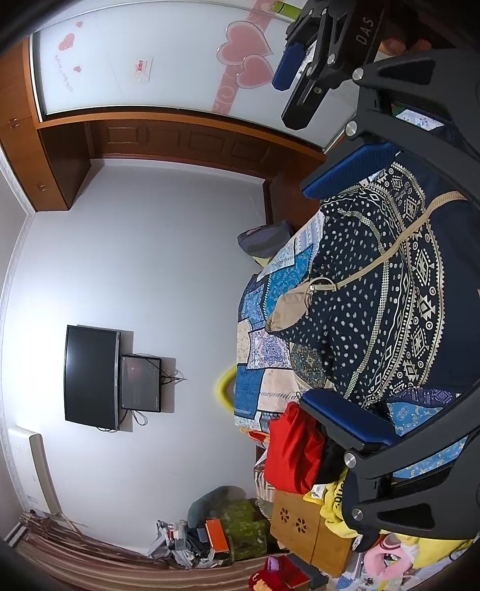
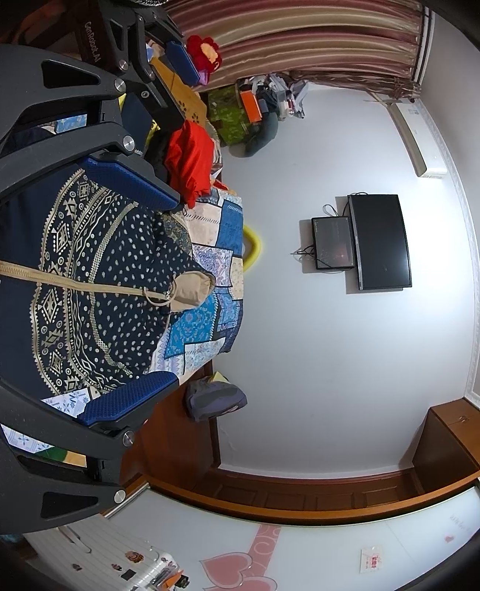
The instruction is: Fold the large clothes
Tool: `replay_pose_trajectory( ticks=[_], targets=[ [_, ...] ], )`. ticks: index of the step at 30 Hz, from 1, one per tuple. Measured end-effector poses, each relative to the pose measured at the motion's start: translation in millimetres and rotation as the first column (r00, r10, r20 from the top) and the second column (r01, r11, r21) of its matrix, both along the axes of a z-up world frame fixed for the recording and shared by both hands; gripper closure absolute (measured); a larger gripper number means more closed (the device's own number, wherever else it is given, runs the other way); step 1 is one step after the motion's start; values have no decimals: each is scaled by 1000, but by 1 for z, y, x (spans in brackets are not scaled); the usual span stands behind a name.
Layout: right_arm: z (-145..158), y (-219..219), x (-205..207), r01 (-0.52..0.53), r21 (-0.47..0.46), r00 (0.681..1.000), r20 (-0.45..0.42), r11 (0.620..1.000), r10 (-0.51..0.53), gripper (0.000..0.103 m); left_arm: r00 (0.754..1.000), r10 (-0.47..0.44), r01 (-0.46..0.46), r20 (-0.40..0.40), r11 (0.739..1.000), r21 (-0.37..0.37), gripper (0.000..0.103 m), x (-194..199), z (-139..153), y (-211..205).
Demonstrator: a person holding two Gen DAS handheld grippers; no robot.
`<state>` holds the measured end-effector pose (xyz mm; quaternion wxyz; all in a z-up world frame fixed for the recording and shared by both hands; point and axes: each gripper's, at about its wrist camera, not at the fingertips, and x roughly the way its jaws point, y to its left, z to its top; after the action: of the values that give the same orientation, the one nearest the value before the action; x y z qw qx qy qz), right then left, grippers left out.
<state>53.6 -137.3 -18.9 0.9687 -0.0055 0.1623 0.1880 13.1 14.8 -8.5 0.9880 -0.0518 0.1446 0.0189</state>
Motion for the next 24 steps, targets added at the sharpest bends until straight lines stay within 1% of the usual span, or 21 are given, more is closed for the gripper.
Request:
replay_pose_trajectory(
  ticks=[7,12,17,21,23,24],
  targets=[
    [-2,1,7,3,-7,1000,-14,1000,-4,16,1000,9,-9,-5,1000,6,0,5,-2,4],
    [-4,5,19,25,-47,1000,-12,999,-26,16,999,35,-35,-12,999,4,0,14,-5,16],
    [-6,11,41,36,-86,999,-20,996,-38,16,997,72,-72,-20,997,-7,0,30,-6,45],
    [-10,20,63,30,-132,999,-30,991,-34,16,996,75,-76,-47,997,-33,0,48,-7,81],
    [-11,25,75,26,-157,999,-37,987,-32,16,994,92,-96,-60,994,-52,0,56,-8,101],
    [-12,27,83,23,-168,999,-41,986,-31,16,991,120,-124,-65,991,-49,0,60,-9,116]
  ],
)
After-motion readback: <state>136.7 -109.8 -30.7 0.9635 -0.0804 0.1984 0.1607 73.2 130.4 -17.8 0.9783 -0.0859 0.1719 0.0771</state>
